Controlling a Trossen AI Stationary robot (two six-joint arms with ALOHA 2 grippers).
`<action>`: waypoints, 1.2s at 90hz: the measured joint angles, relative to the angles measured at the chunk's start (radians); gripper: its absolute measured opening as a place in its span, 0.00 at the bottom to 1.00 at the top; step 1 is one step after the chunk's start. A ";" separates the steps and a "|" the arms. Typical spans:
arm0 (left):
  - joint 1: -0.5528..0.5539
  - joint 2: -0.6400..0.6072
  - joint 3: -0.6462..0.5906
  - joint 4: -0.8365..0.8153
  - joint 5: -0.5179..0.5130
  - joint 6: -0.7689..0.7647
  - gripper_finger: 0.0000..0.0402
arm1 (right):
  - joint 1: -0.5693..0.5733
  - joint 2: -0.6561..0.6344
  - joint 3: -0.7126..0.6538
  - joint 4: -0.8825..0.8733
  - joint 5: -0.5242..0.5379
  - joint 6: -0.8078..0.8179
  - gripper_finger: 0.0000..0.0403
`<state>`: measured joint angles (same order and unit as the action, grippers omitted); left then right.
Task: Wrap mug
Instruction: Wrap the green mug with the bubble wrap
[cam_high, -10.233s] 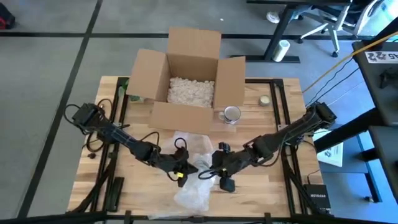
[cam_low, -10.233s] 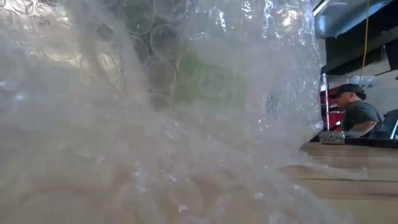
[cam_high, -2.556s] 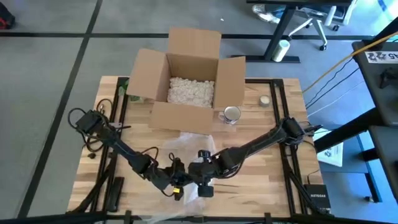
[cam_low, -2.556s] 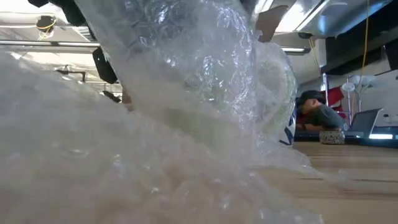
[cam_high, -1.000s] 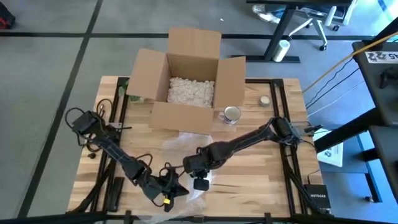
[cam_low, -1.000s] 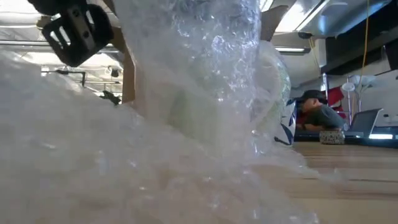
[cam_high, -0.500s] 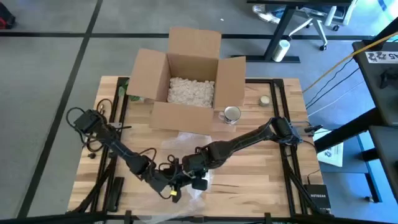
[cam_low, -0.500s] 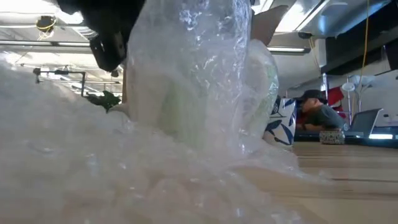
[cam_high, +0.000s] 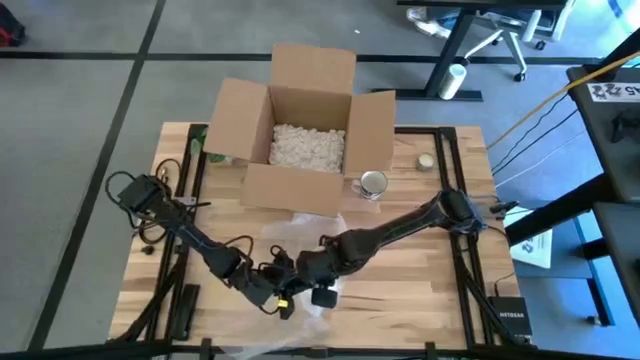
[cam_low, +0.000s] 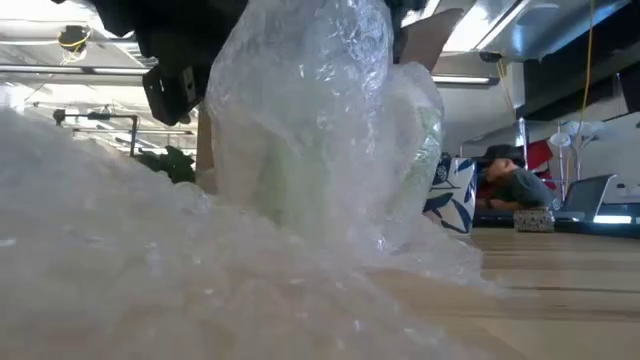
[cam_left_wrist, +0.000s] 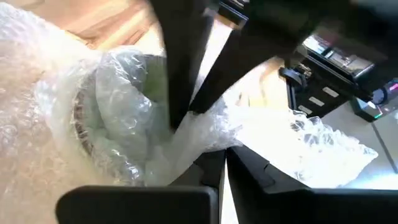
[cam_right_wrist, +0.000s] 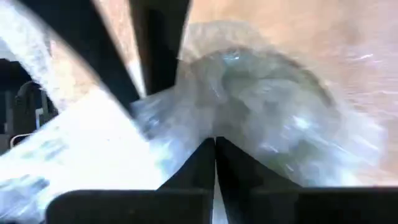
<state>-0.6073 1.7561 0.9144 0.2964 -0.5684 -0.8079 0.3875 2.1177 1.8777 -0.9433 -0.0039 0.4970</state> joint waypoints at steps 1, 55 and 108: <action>0.000 0.000 0.000 0.000 0.000 0.000 0.00 | 0.003 0.000 0.009 -0.006 0.006 -0.001 0.00; 0.010 0.003 -0.004 0.020 -0.001 0.028 0.00 | 0.026 0.005 0.009 0.075 0.072 -0.044 0.00; -0.120 -0.118 -0.007 -0.074 -0.047 0.079 0.00 | -0.035 0.079 0.007 0.036 -0.019 -0.037 0.00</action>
<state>-0.7268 1.6384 0.9070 0.2222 -0.6157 -0.7289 0.3523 2.1968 1.8851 -0.9072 -0.0232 0.4599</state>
